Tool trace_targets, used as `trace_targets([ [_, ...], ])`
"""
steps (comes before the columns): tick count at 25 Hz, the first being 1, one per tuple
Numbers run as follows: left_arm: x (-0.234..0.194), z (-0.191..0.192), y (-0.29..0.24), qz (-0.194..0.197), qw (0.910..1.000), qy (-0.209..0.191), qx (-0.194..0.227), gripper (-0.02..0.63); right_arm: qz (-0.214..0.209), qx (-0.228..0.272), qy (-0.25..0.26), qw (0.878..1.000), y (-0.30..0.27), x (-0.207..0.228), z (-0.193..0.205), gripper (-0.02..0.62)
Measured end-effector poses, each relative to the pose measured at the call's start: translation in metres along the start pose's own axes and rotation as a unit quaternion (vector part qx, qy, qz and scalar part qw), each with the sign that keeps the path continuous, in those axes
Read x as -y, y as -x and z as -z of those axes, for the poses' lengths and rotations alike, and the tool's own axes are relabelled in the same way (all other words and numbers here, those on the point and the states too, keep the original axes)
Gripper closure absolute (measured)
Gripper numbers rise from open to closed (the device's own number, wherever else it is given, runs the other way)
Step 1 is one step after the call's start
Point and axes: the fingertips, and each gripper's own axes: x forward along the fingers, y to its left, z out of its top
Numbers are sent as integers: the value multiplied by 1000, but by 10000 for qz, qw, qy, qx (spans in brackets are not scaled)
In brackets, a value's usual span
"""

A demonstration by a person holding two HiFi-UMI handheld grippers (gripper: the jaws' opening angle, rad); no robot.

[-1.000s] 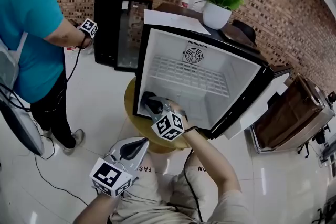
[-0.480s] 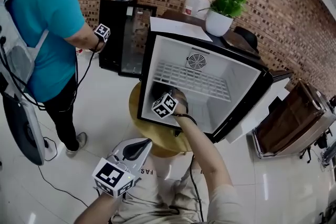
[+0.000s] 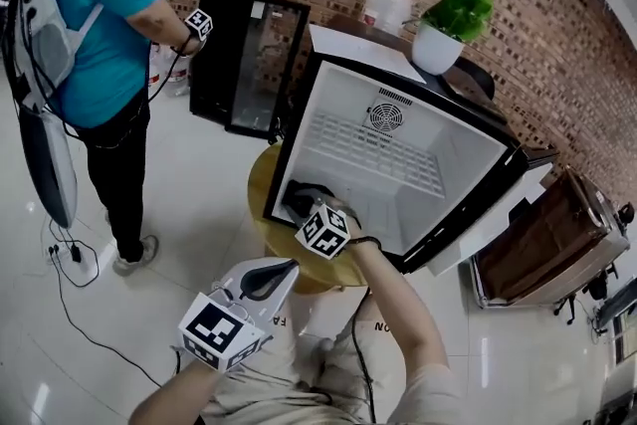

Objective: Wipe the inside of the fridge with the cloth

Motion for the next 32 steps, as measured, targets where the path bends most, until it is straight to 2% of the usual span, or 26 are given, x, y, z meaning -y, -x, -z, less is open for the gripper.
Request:
trace_targets([
  [1, 1, 2, -1, 35, 10000, 46, -28, 606, -178, 173, -137, 9996, 7, -11, -7, 538],
  [3, 2, 3, -2, 108, 9998, 187, -25, 606, -533, 658, -752, 9936, 23, -24, -19, 538],
  [5, 1, 0, -1, 131, 9995, 296, 23, 606, -511, 1014, -1317, 9848, 36, -16, -22, 538],
  [6, -1, -2, 1, 99, 9995, 280, 47, 606, -259, 1075, -1525, 9821, 40, -3, -18, 538],
  [7, -3, -5, 2, 53, 9997, 234, 67, 606, 170, 1049, -1697, 9798, 43, 15, -12, 538],
  [9, -7, -10, 5, -23, 9998, 164, 107, 606, 1377, 703, -1795, 9715, 48, 59, 5, 537],
  [11, -10, -12, 5, -70, 9998, 158, 135, 606, 2406, 188, -1388, 9605, 47, 93, 17, 537],
  [13, -9, -10, 1, -38, 9997, 224, 119, 606, 2803, -165, -981, 9547, 35, 111, 28, 537],
  [15, -3, -5, -7, 33, 9995, 286, 105, 606, 2685, -348, -1076, 9566, 20, 122, 46, 537],
  [18, -6, 3, -9, -11, 9999, 163, -35, 606, 2013, -565, -1666, 9636, -20, 123, 66, 535],
  [20, -18, 10, -5, -137, 9997, 112, -143, 606, 1547, -819, -1844, 9671, -52, 117, 69, 535],
  [22, -27, 15, -1, -213, 9994, 183, -193, 606, 1324, -1039, -1925, 9667, -64, 115, 69, 537],
  [24, -31, 18, 3, -248, 9992, 224, -200, 606, 1224, -1290, -1906, 9654, -60, 114, 73, 537],
  [29, -29, 21, 3, -233, 9992, 233, -213, 606, 996, -2188, -1924, 9514, -27, 109, 112, 537],
  [32, -23, 19, 2, -185, 9994, 206, -210, 606, 1323, -2671, -1708, 9391, 7, 116, 155, 538],
])
